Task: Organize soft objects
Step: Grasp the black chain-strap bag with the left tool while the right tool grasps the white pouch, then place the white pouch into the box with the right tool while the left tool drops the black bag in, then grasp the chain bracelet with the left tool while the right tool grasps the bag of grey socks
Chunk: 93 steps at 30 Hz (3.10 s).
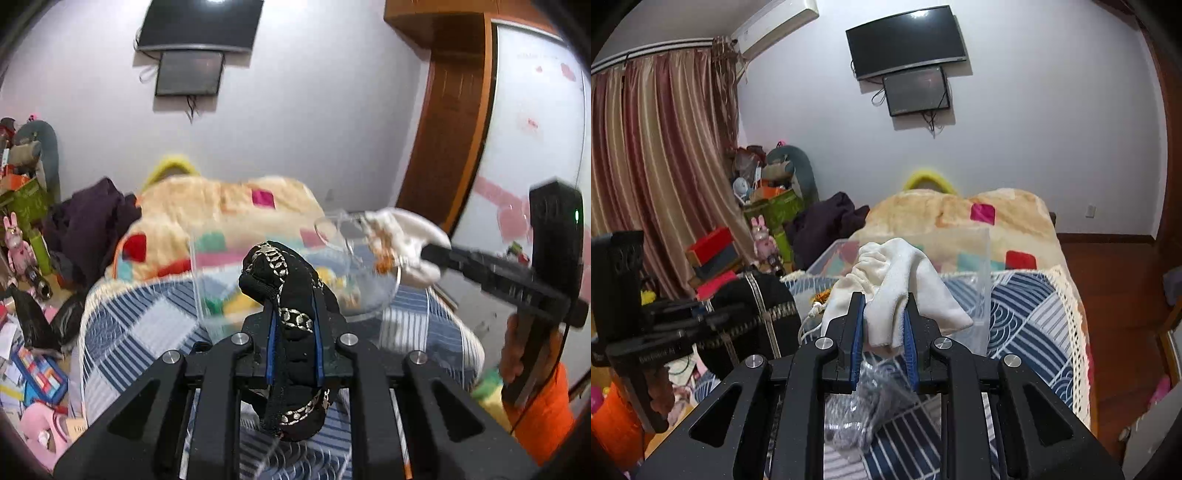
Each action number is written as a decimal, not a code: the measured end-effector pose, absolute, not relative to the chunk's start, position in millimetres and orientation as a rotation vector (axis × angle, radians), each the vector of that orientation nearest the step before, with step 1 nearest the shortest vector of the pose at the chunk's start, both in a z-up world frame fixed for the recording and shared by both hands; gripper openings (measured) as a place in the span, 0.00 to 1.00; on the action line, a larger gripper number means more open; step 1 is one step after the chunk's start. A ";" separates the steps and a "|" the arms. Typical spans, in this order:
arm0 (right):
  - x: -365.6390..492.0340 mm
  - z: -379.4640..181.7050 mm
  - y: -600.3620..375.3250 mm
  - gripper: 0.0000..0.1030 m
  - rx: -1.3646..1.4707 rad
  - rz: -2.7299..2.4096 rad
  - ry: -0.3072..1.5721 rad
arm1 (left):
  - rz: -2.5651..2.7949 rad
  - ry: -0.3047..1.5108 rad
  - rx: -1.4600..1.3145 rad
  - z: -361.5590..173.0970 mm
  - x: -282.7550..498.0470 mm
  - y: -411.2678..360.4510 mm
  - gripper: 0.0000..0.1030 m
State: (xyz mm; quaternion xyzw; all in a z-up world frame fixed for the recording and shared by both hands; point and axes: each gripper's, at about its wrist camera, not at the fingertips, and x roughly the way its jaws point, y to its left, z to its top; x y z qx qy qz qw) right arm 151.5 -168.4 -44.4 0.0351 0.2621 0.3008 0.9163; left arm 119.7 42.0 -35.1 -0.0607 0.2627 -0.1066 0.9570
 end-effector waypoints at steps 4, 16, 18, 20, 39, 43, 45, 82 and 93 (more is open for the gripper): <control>162.4 -41.5 -166.4 0.17 0.076 0.601 0.527 | -0.175 0.480 -0.121 -24.2 140.4 48.3 0.15; 191.3 -50.5 -146.0 0.17 0.034 0.566 0.559 | -0.118 0.484 -0.099 -47.0 202.6 46.1 0.15; 195.5 -55.5 -141.5 0.17 0.021 0.564 0.578 | -0.117 0.495 -0.104 -50.3 209.4 44.8 0.15; 200.4 -62.0 -136.7 0.17 0.005 0.558 0.601 | -0.116 0.509 -0.108 -54.4 219.2 44.7 0.15; 210.3 -87.4 -127.4 0.20 -0.067 0.527 0.706 | -0.049 0.715 -0.102 -105.1 261.3 45.3 0.21; 209.5 -84.3 -127.1 0.24 -0.072 0.518 0.711 | -0.060 0.732 -0.086 -98.6 256.1 44.8 0.38; 208.3 -80.9 -129.4 0.30 -0.068 0.510 0.705 | -0.070 0.728 -0.079 -94.1 250.0 43.6 0.42; 133.5 -144.0 -111.5 0.58 -0.140 0.620 0.855 | -0.132 0.885 -0.051 -167.8 143.5 47.7 0.70; 119.1 -127.1 -127.8 0.27 -0.098 0.626 0.784 | -0.150 0.812 -0.001 -152.3 125.8 42.5 0.21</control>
